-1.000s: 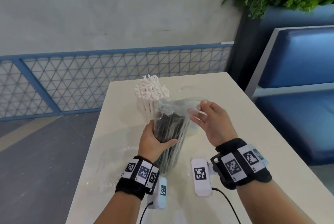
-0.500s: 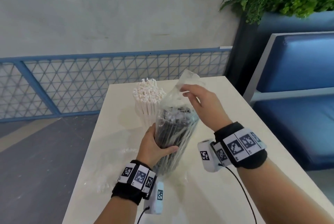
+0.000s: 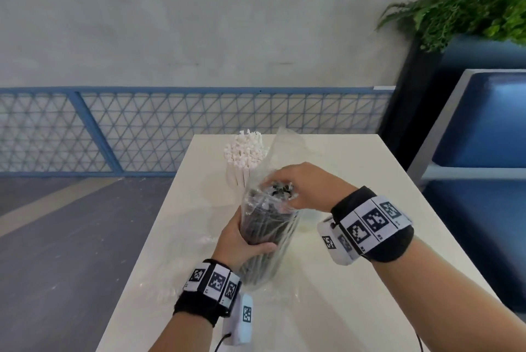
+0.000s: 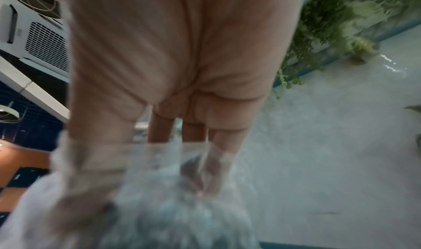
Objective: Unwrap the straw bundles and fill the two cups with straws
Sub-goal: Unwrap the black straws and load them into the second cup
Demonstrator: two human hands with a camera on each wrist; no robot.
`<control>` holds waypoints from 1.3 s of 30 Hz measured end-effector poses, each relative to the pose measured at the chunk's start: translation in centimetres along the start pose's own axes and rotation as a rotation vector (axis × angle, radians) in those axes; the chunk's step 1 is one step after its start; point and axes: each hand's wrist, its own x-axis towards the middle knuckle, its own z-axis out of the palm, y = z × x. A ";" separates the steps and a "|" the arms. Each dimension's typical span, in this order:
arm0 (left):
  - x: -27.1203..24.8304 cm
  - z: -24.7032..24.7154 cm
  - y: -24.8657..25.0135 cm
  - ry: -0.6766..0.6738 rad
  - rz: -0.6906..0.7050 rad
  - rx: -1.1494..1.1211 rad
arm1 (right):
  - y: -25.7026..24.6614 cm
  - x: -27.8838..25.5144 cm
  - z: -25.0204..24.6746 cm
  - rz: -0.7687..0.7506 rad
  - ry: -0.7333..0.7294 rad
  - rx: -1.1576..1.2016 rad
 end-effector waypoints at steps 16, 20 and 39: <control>1.7 -0.1 1.2 0.073 0.011 -0.022 | 0.8 1.5 0.0 0.080 0.544 0.324; 1.3 0.1 0.6 0.078 -0.042 -0.065 | 1.3 1.4 -3.0 0.088 0.677 0.388; 0.5 1.0 1.8 0.111 0.065 0.027 | -0.5 2.1 3.5 0.458 0.760 0.930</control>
